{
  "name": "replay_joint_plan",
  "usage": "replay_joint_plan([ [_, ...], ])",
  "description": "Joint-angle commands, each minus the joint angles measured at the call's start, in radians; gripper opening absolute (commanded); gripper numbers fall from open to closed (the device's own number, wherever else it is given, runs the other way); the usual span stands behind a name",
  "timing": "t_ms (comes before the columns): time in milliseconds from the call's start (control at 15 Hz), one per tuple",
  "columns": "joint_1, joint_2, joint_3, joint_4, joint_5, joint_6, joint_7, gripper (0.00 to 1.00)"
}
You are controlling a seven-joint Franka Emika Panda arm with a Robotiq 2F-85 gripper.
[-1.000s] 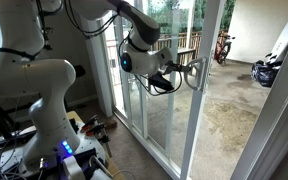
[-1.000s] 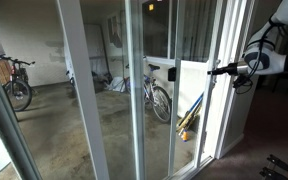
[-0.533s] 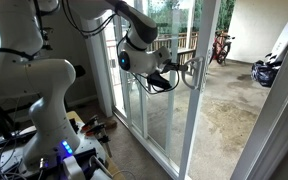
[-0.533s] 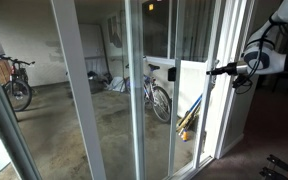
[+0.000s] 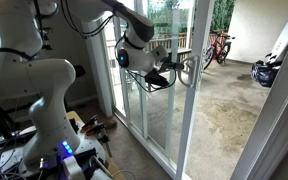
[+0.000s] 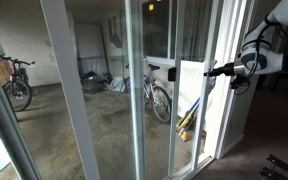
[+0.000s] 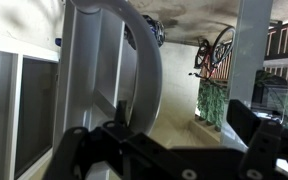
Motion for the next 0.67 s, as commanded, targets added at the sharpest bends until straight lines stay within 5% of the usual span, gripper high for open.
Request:
replay_joint_plan([
  [0, 0.067, 0.077, 0.028, 0.02, 0.0, -0.025, 0.058, 1.0],
  [600, 0.11, 0.136, 0.039, 0.033, 0.0, -0.02, 0.083, 1.0],
])
